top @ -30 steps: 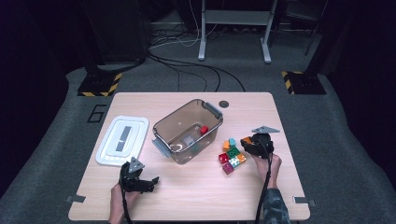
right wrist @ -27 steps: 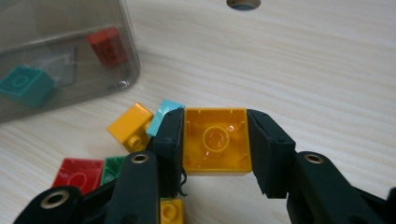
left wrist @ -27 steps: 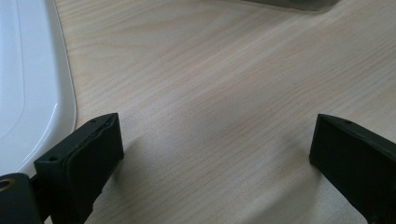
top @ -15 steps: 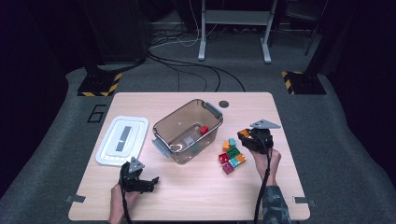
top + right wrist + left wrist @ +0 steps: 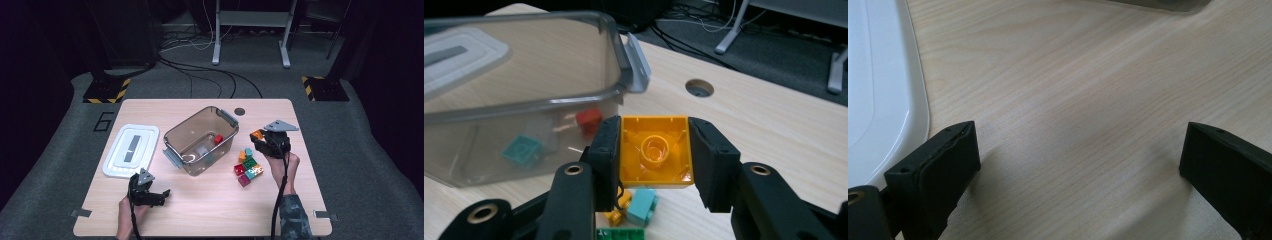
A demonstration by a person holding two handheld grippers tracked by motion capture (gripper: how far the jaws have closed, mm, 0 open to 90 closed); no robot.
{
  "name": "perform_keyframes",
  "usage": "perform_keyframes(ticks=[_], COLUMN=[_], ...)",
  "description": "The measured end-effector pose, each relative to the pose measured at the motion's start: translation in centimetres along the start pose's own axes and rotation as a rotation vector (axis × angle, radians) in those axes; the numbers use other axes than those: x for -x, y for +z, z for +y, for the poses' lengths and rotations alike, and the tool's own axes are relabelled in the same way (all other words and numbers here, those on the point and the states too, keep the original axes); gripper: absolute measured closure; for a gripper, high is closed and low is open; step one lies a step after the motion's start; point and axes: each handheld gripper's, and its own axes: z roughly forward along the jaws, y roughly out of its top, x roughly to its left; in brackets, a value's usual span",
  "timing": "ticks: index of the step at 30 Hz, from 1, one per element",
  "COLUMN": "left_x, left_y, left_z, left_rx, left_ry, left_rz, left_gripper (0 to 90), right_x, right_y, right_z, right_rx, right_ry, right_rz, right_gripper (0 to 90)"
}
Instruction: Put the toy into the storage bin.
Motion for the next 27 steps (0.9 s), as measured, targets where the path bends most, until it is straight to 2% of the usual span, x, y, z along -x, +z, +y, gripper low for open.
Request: perform_keyframes(ticks=[5, 14, 27], left_x=[0.0, 0.0, 0.0], left_y=[0.0, 0.1, 0.1], left_z=[0.0, 0.0, 0.0], left_rx=[0.000, 0.013, 0.009], left_ry=[0.001, -0.006, -0.003], left_rz=[0.001, 0.003, 0.003], left_gripper=[2.4, 2.4, 2.5], right_x=[-0.8, -1.5, -2.5], right_y=[-0.3, -0.1, 1.7], right_z=[1.6, 3.5, 6.0], right_rx=[0.023, 0.043, 0.058], right_ry=[-0.029, -0.048, -0.077], right_rz=[0.008, 0.016, 0.037], right_gripper=[58.4, 58.4, 58.3])
